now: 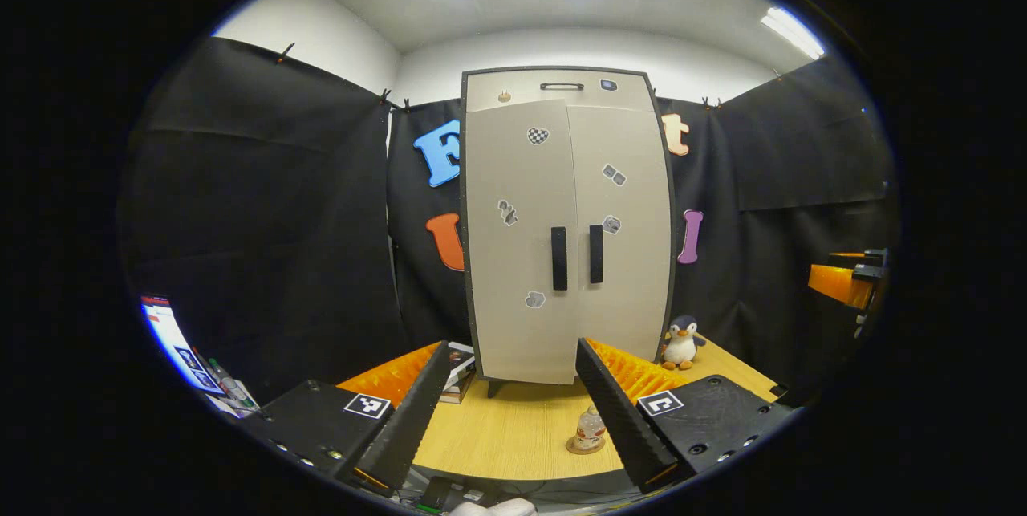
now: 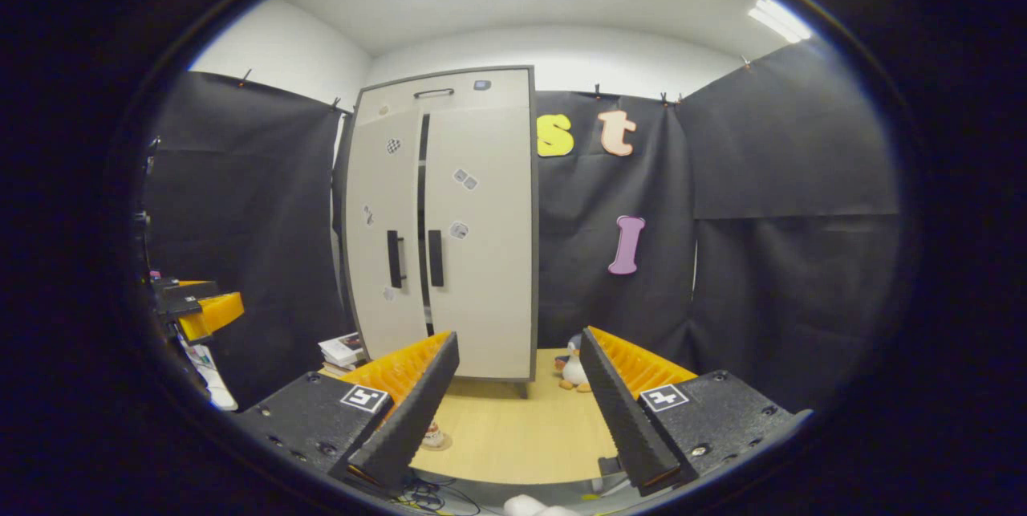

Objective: Grasp the bottle in the cabinet with the left hand and place it on the coaster, then close the right door with the right hand and the left door with the left hand.

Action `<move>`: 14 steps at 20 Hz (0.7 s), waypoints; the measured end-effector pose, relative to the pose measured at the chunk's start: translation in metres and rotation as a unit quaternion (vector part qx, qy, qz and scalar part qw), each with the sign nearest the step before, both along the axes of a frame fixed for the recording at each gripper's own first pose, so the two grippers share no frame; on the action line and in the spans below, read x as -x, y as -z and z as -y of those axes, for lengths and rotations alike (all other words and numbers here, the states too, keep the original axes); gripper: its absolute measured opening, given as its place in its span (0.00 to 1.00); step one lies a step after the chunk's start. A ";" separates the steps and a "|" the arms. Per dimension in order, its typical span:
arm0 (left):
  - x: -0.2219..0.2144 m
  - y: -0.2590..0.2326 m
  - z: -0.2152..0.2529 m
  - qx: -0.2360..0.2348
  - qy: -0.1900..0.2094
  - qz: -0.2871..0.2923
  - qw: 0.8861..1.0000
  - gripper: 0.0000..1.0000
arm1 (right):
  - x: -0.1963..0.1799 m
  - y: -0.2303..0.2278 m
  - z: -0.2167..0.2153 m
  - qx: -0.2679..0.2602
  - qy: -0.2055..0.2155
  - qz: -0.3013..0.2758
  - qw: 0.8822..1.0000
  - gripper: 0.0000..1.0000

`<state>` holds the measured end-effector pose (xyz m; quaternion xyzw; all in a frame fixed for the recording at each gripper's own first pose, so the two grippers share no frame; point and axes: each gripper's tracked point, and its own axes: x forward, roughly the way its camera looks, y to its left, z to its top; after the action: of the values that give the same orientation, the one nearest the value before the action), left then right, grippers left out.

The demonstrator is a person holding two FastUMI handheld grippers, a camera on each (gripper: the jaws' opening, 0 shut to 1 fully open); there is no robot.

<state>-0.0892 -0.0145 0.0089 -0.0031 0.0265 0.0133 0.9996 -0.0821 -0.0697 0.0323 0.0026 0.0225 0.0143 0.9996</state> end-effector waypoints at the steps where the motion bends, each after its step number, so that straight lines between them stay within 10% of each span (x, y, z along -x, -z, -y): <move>1: 0.001 0.000 0.000 0.001 0.000 0.000 1.000 0.96 | 0.002 0.000 0.000 0.001 0.001 0.001 1.000 0.99; 14: 0.004 -0.002 -0.001 -0.009 0.002 -0.001 1.000 0.96 | 0.002 -0.002 -0.006 -0.001 -0.006 0.005 1.000 0.99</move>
<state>-0.0931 -0.0131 0.0105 0.0062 0.0271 0.0112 0.9996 -0.0839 -0.0642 0.0344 0.0035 0.0174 0.0205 0.9996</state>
